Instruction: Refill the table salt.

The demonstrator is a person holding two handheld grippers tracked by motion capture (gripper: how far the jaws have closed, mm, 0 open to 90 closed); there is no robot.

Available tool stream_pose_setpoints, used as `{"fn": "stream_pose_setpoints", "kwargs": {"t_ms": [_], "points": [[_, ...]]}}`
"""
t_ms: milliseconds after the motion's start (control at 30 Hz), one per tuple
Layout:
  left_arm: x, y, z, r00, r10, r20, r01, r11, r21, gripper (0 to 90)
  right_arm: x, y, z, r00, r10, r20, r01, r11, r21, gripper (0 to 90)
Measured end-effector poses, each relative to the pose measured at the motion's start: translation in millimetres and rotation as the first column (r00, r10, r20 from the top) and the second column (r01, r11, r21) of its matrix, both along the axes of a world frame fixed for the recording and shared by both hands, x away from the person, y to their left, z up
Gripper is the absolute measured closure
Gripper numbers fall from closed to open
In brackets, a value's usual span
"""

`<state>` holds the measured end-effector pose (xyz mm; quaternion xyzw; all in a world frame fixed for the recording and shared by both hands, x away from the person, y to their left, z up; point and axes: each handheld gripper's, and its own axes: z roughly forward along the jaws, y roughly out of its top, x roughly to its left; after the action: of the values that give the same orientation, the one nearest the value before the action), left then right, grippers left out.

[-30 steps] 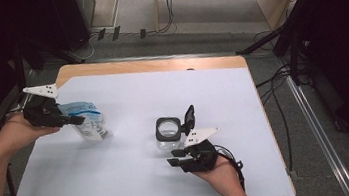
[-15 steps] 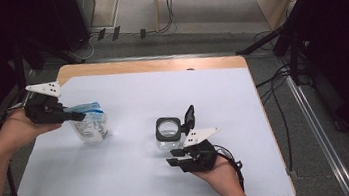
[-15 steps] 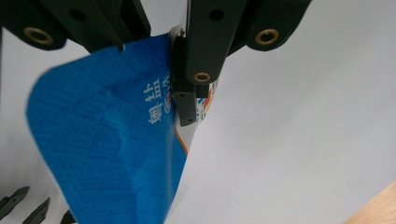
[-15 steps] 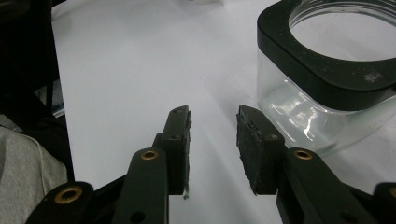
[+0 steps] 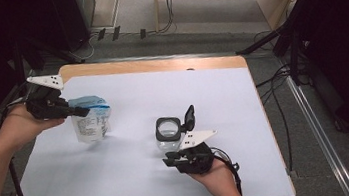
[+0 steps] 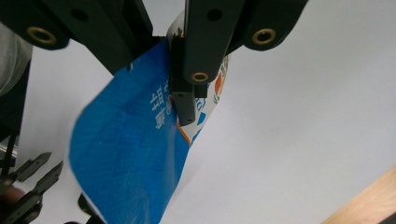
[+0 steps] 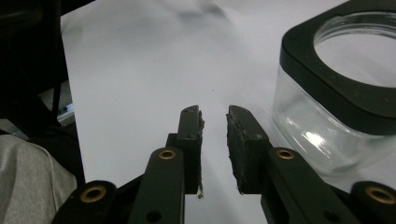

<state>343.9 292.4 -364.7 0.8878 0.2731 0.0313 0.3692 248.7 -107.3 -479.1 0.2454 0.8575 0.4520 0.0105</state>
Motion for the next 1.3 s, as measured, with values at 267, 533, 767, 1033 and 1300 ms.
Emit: {"fn": "stream_pose_setpoints", "kwargs": {"t_ms": [267, 533, 767, 1033, 1300], "points": [[-6.4, -20.8, 13.0, 0.9992, -0.032, -0.024, 0.032, 0.9993, -0.021, 90.0, -2.4, 10.4, 1.2, 0.9987, -0.050, -0.010, 0.050, 0.9986, 0.019, 90.0], [-11.3, -40.8, 16.1, 0.9982, -0.057, -0.021, 0.057, 0.9980, -0.027, 90.0, -1.9, 27.7, 4.3, 0.9886, -0.147, 0.030, 0.147, 0.9889, 0.024, 90.0], [-14.6, -55.7, 17.9, 0.9962, -0.082, -0.028, 0.081, 0.9963, -0.030, 90.0, 0.3, 58.9, 2.9, 0.9761, -0.213, 0.041, 0.213, 0.9769, 0.023, 90.0], [-18.6, -71.2, 17.1, 0.9955, -0.090, -0.030, 0.090, 0.9960, -0.007, 90.0, 9.7, 73.1, -5.2, 0.9568, -0.281, 0.077, 0.278, 0.9597, 0.039, 90.0], [-22.8, -86.3, 15.3, 0.9909, -0.125, -0.049, 0.125, 0.9921, -0.004, 90.0, 10.4, 84.2, -2.8, 0.9413, -0.325, 0.092, 0.321, 0.9454, 0.056, 90.0]]}}
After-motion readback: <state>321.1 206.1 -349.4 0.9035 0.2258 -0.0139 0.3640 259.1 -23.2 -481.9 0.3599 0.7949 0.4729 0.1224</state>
